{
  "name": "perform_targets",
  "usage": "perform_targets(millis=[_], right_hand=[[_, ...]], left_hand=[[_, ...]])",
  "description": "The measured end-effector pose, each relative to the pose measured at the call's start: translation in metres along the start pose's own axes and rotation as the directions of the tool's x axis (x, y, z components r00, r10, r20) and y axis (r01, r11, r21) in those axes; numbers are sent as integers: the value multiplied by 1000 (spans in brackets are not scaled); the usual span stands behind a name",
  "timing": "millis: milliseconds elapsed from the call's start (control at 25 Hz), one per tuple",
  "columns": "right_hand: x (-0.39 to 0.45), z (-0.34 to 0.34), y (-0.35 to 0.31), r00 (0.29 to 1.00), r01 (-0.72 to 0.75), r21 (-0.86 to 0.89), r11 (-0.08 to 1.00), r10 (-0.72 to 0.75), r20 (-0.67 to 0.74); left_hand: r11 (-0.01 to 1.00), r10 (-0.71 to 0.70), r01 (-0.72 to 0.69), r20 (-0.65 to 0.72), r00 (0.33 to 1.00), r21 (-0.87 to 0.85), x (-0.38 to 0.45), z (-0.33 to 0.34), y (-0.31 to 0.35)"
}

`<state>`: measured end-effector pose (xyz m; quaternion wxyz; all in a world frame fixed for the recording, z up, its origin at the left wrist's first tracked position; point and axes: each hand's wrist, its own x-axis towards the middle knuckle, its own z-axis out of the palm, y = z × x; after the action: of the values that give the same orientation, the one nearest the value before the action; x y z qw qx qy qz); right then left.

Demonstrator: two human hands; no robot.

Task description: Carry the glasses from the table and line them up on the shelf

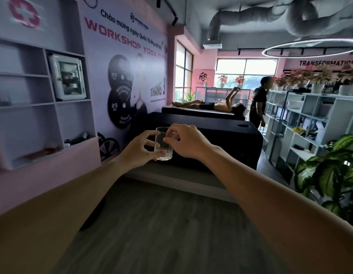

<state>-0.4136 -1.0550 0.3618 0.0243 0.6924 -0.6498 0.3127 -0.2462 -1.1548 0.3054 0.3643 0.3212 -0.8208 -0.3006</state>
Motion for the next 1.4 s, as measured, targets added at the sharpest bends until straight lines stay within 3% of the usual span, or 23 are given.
perform_targets(millis=[841, 1161, 1401], right_hand=[[343, 141, 115, 974, 202, 180, 963, -216, 64], [443, 223, 103, 945, 266, 252, 931, -303, 121], [532, 294, 63, 927, 291, 284, 914, -343, 154]], left_hand=[[981, -165, 180, -188, 968, 69, 273, -60, -182], [965, -240, 260, -268, 933, 43, 318, -111, -272], [957, -253, 285, -330, 909, 50, 355, -185, -347]])
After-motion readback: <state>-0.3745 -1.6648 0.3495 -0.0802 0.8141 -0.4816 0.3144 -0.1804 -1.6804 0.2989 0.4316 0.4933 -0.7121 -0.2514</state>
